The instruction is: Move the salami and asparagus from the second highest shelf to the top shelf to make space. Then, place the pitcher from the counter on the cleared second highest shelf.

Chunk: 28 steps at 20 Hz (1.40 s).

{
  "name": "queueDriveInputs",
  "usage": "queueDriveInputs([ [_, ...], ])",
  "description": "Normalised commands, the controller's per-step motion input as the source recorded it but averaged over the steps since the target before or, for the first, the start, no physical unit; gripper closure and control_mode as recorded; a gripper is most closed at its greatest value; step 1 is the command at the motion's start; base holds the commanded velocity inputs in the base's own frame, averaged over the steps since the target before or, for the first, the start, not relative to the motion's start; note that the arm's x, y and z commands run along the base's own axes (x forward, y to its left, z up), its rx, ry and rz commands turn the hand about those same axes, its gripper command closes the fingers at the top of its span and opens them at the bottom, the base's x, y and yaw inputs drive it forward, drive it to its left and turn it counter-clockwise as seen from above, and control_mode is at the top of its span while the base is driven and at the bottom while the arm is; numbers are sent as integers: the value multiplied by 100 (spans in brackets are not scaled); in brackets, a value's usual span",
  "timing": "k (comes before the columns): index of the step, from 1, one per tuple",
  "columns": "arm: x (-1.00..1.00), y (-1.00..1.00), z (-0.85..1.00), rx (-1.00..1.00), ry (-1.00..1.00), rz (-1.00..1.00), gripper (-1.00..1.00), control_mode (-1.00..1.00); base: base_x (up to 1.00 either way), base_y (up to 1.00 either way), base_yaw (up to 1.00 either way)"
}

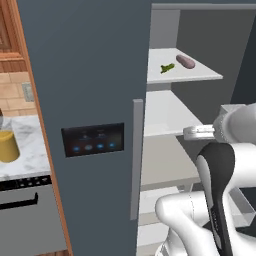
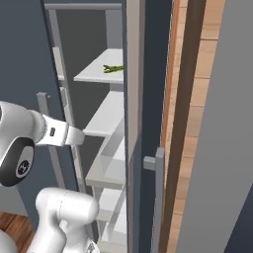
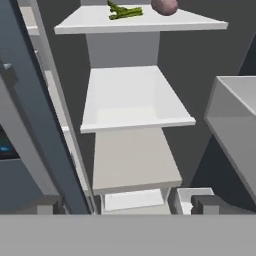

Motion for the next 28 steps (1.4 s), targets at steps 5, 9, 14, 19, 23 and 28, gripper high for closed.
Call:
queueDriveInputs([
  [5,0,0,0,0,0,0,-100,100,-45,42,10],
  [9,0,0,0,0,0,0,-100,100,-60,54,20],
  [14,0,0,0,0,0,0,-100,100,-49,62,27],
  [19,0,0,0,0,0,0,-100,100,-5,79,28],
  [23,0,0,0,0,0,0,-100,100,16,94,26],
  [28,0,0,0,0,0,0,-100,100,42,98,20],
])
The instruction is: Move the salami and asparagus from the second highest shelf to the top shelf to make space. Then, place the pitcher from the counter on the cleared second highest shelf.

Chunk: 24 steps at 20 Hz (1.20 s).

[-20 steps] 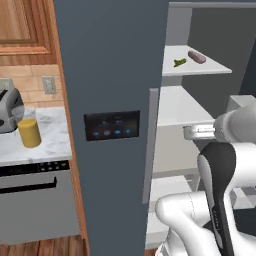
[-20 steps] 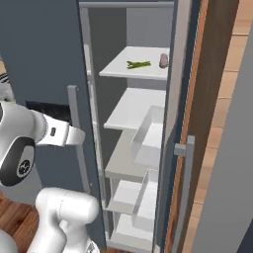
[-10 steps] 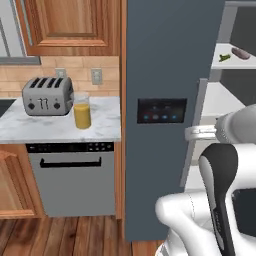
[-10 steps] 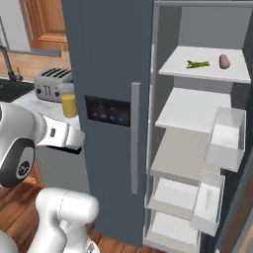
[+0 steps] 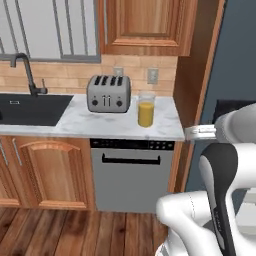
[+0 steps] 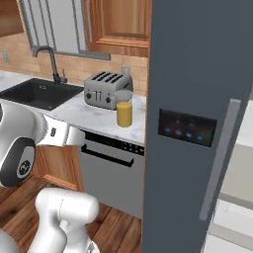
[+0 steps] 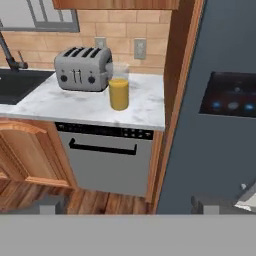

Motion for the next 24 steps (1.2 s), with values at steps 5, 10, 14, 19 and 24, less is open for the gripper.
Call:
queueDriveInputs([
  [5,0,0,0,0,0,0,-100,100,58,92,10],
  [10,0,0,0,0,0,0,-100,100,41,62,-7],
  [14,0,0,0,0,0,0,-100,100,36,43,-35],
  [19,0,0,0,0,0,0,-100,100,49,23,-42],
  [24,0,0,0,0,0,0,-100,100,65,17,-45],
])
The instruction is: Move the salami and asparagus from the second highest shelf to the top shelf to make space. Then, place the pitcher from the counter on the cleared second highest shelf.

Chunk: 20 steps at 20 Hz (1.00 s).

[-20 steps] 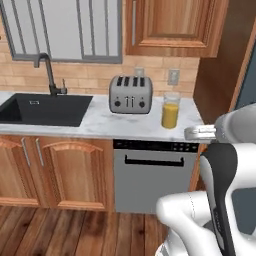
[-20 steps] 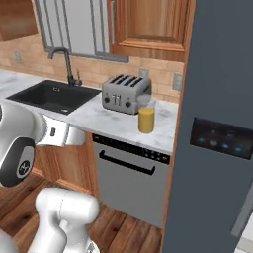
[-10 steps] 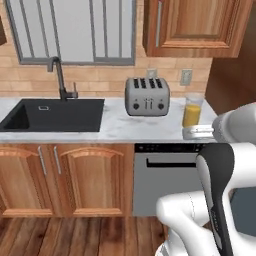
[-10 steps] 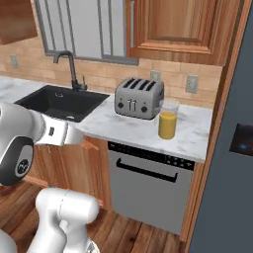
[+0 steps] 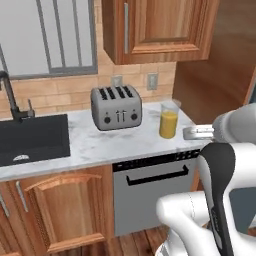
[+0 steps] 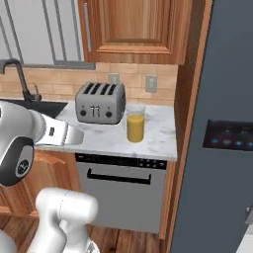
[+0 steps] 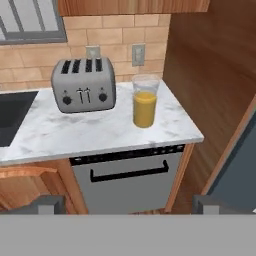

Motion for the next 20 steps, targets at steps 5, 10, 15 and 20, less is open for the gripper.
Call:
queueDriveInputs([
  [5,0,0,0,0,0,0,-100,100,71,33,-41],
  [10,0,0,0,0,0,0,-100,100,65,53,-34],
  [15,0,0,0,0,0,0,-100,100,56,63,-29],
  [20,0,0,0,0,0,0,-100,100,34,47,-24],
])
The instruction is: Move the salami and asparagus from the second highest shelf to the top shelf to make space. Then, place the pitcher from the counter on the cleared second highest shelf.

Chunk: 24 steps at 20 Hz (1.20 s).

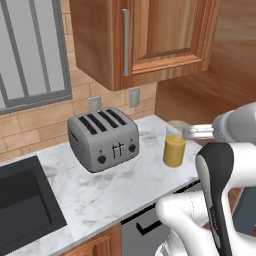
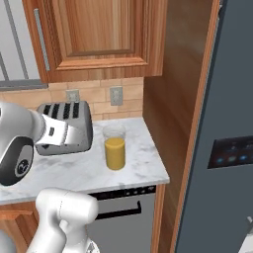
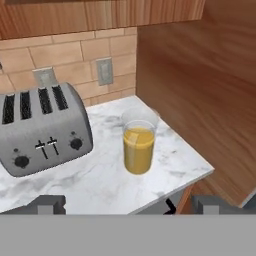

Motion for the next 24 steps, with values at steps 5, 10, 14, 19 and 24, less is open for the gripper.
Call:
queueDriveInputs([
  [5,19,5,-29,0,0,-19,-100,-100,0,0,0],
  [10,31,0,-28,0,2,-14,-100,-100,0,0,0],
  [14,36,-14,-34,0,3,-6,-100,-100,0,0,0],
  [19,41,-6,-38,0,6,-2,-100,-100,0,0,0],
  [24,38,0,-37,1,9,0,-100,-100,0,0,0],
])
